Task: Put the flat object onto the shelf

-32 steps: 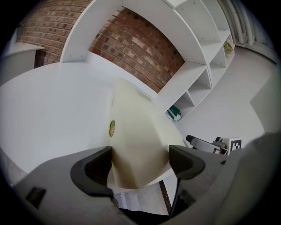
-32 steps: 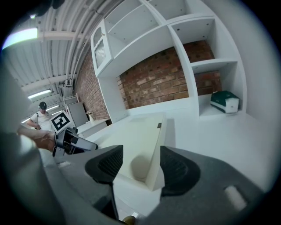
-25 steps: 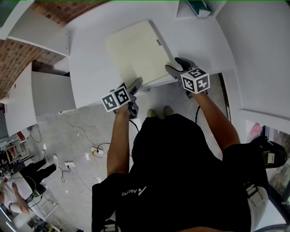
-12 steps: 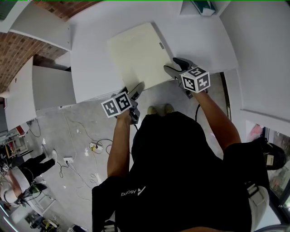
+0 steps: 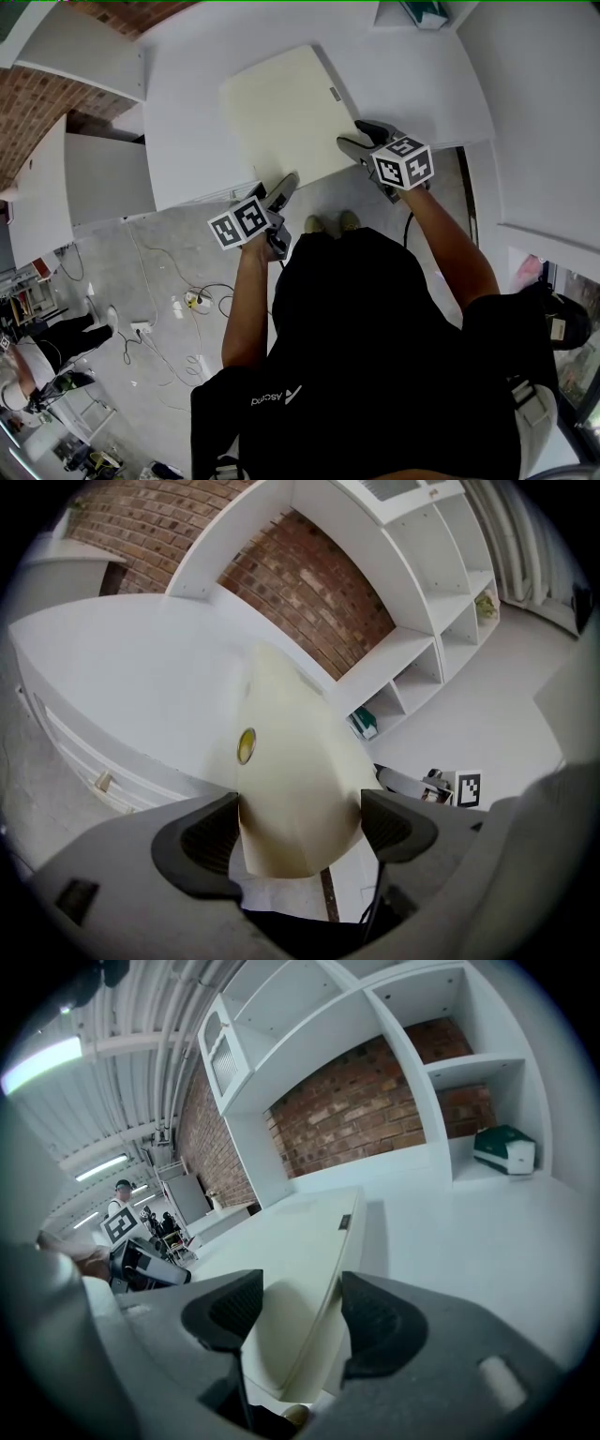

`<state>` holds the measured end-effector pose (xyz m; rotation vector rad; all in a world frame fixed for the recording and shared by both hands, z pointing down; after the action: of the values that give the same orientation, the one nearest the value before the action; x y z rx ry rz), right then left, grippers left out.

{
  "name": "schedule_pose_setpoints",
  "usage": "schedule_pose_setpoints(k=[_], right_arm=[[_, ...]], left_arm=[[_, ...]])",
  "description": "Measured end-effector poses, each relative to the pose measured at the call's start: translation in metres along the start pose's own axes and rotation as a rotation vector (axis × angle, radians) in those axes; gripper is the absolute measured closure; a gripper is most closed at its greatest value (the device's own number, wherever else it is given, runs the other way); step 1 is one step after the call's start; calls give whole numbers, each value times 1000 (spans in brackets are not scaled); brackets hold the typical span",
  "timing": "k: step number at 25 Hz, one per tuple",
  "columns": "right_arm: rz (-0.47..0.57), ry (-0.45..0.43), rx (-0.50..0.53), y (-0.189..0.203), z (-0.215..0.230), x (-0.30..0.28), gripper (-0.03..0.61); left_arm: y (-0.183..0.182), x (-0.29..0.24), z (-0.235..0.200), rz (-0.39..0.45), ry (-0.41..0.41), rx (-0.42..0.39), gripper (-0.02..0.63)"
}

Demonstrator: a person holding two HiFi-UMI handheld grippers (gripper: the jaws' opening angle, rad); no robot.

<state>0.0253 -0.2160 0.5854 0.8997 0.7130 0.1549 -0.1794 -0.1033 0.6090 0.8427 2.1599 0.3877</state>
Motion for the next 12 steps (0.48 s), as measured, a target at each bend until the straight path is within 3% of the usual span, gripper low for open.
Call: schedule_pose_setpoints(k=[7,12], right_arm=[[-4,-13,0,1,3,-2,324],[-1,-25,-13,2,4,-2,321]], left_arm=[[12,-10,-12,26,108,178,169],[15,-19,-14,41,238,242,166]])
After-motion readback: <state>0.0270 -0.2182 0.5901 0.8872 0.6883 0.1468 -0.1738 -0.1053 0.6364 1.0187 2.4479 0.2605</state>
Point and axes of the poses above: the fingertips, and each gripper's own axes: x backward along the fingers, z to its right, y out of its underside, the point moved 5 cm from there along x, backward along the fingers, and after that the axes turned 5 degrees about -x, right-handed, at the moved point
